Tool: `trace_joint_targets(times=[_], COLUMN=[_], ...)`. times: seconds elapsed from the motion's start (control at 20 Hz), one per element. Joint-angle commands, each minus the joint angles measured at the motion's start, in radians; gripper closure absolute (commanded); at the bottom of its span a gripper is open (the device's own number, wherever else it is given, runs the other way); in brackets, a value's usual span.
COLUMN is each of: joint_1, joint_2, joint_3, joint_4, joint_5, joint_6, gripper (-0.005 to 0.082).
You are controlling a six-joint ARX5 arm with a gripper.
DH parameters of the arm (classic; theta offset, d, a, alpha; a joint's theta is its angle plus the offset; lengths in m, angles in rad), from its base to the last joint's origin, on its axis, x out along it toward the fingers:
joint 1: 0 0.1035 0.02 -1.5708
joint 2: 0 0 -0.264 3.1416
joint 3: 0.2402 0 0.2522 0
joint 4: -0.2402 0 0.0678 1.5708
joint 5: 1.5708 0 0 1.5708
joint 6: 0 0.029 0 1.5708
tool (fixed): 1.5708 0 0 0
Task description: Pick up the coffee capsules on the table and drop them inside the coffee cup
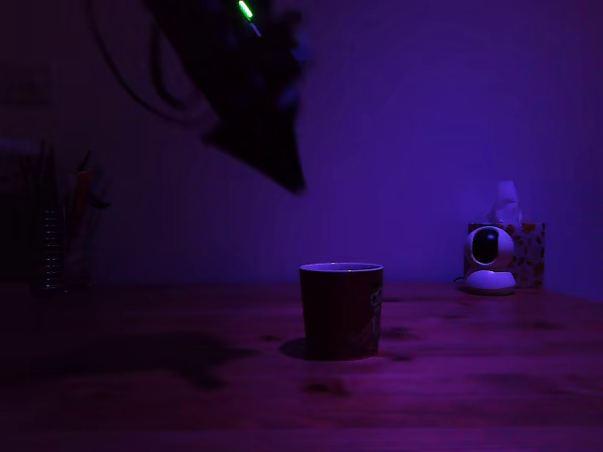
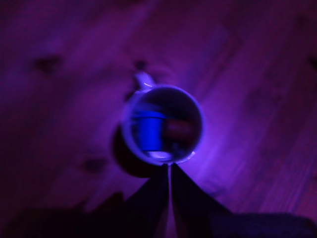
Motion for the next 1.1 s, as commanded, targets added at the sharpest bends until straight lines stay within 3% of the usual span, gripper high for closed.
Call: trace_joint_targets(times=[0.0,0.4,0.75,0.9,1.05], joint_1=[0.005,0.058,0.19,0.25,0.295], joint_2=[-0.024,-0.222,-0.47,-0.566,-0.672], joint_3=[-0.01,-0.158,-0.421,-0.513,-0.595], joint_4=[0.003,0.078,0.216,0.271,0.325], joint_5=[0.001,0.0,0.0,-0.002,-0.042], joint_6=[-0.014,-0.026,-0.054,-0.089,-0.107], gripper=[0.0789,0.0789,0.0789,0.0789,0.0789])
